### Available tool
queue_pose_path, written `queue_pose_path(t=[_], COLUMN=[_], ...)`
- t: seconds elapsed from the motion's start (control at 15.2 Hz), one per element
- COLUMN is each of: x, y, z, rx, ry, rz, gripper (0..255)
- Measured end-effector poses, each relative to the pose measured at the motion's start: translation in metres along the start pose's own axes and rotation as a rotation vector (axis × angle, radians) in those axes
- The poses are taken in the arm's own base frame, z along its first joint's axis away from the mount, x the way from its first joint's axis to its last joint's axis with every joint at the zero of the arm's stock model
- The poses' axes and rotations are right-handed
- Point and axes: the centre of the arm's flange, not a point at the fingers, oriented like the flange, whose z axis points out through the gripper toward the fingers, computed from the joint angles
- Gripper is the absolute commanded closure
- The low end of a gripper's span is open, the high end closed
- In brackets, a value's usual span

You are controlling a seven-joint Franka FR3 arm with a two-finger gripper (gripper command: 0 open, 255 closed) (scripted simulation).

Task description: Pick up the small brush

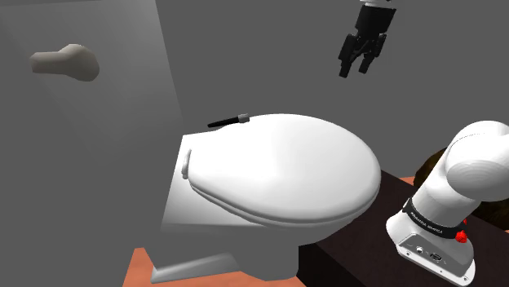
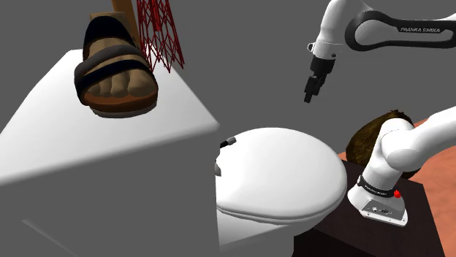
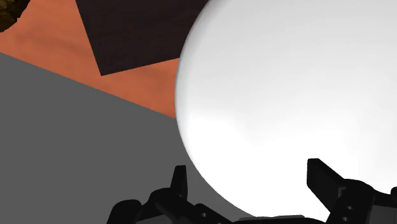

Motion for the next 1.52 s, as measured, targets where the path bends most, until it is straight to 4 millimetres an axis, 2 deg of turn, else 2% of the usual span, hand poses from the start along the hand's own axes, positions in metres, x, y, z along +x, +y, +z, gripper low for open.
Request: queue_pose_path(t=[0.13, 0.53, 1.19, 1.52], x=[0.005, 0.064, 0.164, 0.199], y=[-0.003, -0.045, -0.136, -0.189], z=[0.002, 0.032, 0.089, 0.125], rx=[-0.001, -0.018, -0.048, -0.063], ry=[-0.004, -0.051, -0.137, -0.179], rz=[-0.008, -0.104, -0.278, -0.366], gripper=[0, 0, 0, 0])
